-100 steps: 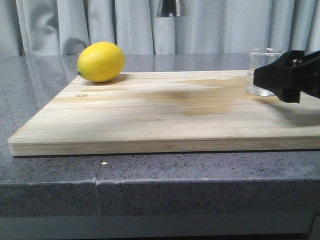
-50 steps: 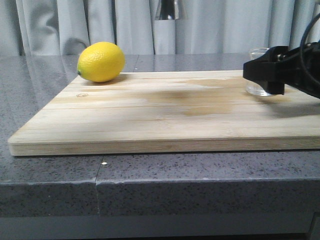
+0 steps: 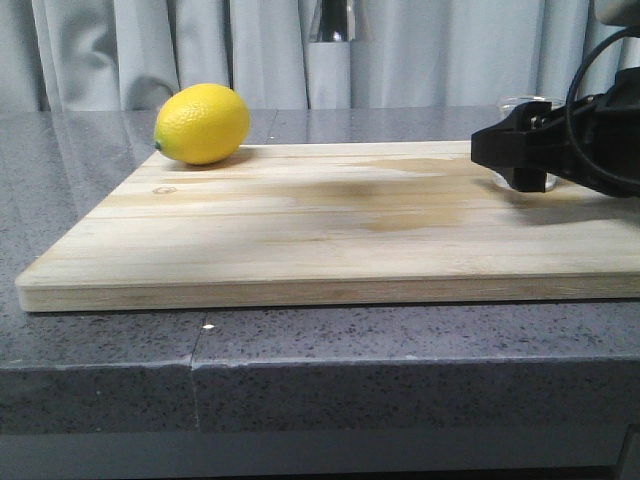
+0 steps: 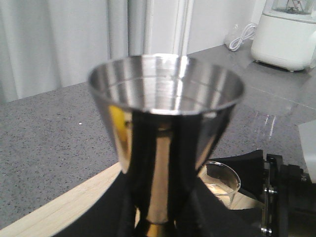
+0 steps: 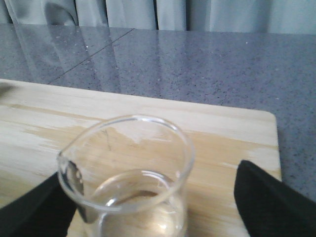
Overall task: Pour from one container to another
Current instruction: 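Reach the right gripper to the glass beaker and grasp it, then lift the glass beaker and move it above the held jigger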
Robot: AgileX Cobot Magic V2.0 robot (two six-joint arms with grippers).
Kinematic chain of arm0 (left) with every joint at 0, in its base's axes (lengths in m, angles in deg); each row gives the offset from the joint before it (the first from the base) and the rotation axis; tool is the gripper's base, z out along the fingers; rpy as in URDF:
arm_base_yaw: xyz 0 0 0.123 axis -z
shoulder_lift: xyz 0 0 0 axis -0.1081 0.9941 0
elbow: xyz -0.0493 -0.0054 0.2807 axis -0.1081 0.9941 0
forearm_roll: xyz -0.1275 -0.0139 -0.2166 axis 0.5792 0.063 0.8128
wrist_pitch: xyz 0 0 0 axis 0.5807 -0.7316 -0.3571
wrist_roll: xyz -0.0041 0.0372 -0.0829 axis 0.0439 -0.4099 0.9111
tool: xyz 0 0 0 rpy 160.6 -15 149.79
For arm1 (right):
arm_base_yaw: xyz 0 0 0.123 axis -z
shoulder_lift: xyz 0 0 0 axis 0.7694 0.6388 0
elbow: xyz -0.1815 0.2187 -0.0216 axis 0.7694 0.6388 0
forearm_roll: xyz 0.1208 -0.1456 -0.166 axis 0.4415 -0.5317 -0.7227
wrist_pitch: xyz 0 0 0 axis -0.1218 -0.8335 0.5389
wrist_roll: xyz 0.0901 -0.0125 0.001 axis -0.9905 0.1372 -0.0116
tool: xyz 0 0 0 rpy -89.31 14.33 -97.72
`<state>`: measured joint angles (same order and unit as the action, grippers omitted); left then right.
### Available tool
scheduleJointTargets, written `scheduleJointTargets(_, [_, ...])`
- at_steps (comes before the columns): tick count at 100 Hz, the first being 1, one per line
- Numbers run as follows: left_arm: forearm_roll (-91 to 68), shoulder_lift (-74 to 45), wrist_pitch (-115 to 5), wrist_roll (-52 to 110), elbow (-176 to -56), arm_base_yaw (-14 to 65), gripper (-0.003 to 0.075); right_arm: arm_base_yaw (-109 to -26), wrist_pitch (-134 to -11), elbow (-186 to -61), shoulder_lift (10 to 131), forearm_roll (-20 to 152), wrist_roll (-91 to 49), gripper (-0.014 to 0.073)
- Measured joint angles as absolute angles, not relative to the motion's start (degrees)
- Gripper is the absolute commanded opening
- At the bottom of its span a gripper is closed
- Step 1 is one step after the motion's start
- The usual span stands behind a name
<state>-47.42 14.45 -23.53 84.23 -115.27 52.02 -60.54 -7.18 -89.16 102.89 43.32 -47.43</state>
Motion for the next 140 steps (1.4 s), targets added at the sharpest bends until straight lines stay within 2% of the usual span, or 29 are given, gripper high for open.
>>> scheduleJointTargets(33, [-47.4,14.5,-23.5,84.2,-115.3,52.0,-0.0019,-60.5,-5.8,-89.2,102.9,43.3,-47.4,0.0559])
scheduleJointTargets(62, [-47.4,14.5,-23.5,84.2,-115.3,52.0,-0.0019,-60.5,-5.8,-89.2,102.9,42.2,-47.4,0.0292])
scheduleJointTargets(74, [-47.4,14.5,-23.5,84.2,-115.3,52.0,-0.0019,-60.5,-5.8,-89.2,102.9,42.0,-47.4,0.0234])
scheduleJointTargets(120, [-47.4,14.5,-23.8,84.2,-115.3,52.0,-0.0019,-60.5,-6.1,-89.2,102.1,41.9,-47.3,0.0234])
scheduleJointTargets(140, [-47.4,14.5,-24.6,84.2,-115.3,52.0,-0.0019,-60.5,-11.4,-92.1,97.2,38.8,-47.3,0.0234])
